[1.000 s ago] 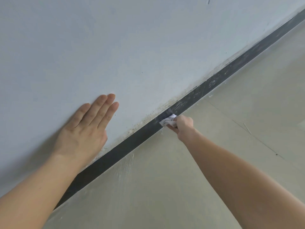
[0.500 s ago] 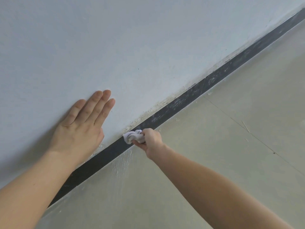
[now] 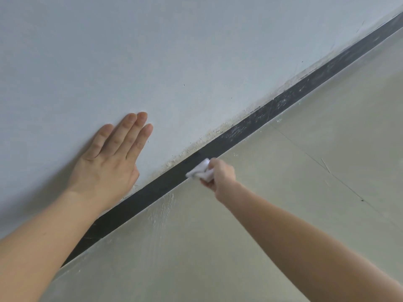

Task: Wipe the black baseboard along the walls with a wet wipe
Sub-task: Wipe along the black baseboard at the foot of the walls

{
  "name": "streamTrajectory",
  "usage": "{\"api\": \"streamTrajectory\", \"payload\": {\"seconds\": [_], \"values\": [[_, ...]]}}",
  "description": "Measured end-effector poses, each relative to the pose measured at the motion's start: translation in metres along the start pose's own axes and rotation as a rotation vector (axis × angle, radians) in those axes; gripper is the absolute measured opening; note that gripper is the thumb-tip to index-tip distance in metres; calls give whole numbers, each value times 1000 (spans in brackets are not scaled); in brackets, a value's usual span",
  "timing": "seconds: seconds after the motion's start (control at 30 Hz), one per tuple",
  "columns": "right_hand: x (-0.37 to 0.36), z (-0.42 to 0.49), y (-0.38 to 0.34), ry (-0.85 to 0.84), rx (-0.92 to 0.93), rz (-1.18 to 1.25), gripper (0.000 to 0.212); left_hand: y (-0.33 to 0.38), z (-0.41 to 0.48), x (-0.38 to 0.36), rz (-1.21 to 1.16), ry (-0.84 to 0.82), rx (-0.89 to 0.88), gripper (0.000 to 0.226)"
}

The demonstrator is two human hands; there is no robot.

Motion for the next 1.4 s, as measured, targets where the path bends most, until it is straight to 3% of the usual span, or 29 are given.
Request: {"api": "streamTrajectory", "payload": {"seconds": [0.1, 0.17, 0.33, 0.43, 0.6, 0.77, 0.83, 1.03, 1.23, 1.4], "values": [[-32, -22, 63, -141, -181, -71, 12, 0, 0, 0, 5, -24, -3, 70], [-46, -34, 91, -210, -255, -64, 19, 1, -1, 1, 30, -26, -6, 70], [-80, -38, 114, -307, -267, 53, 33, 1, -1, 3, -3, -56, -17, 72], [-85, -27, 97, -237, -218, 95, 17, -1, 0, 3, -29, -62, -26, 73], [-42, 0, 28, -147, -77, 19, 28, -1, -1, 2, -16, -58, -20, 73], [29, 28, -40, 185, 85, 220, 19, 5, 2, 4, 1, -31, -1, 73], [45, 23, -46, 236, 108, 140, 27, 10, 9, 8, -20, -29, -8, 74], [37, -21, 6, -29, -130, 49, 14, 44, 54, 25, -50, -19, -78, 77], [1, -19, -16, -235, -128, 38, 11, 69, 93, 38, -108, 15, -146, 70], [1, 32, -44, -63, -93, 234, 5, 64, 118, 36, -133, -13, -189, 69]]}}
Point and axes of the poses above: each hand's wrist, its own z-axis towards the middle knuckle, its own x-axis out of the back of the hand, y = z × x, the point moved 6 cm from there along z, towards the middle knuckle, and after that the axes turned 10 degrees about x, right-handed, at the moved point
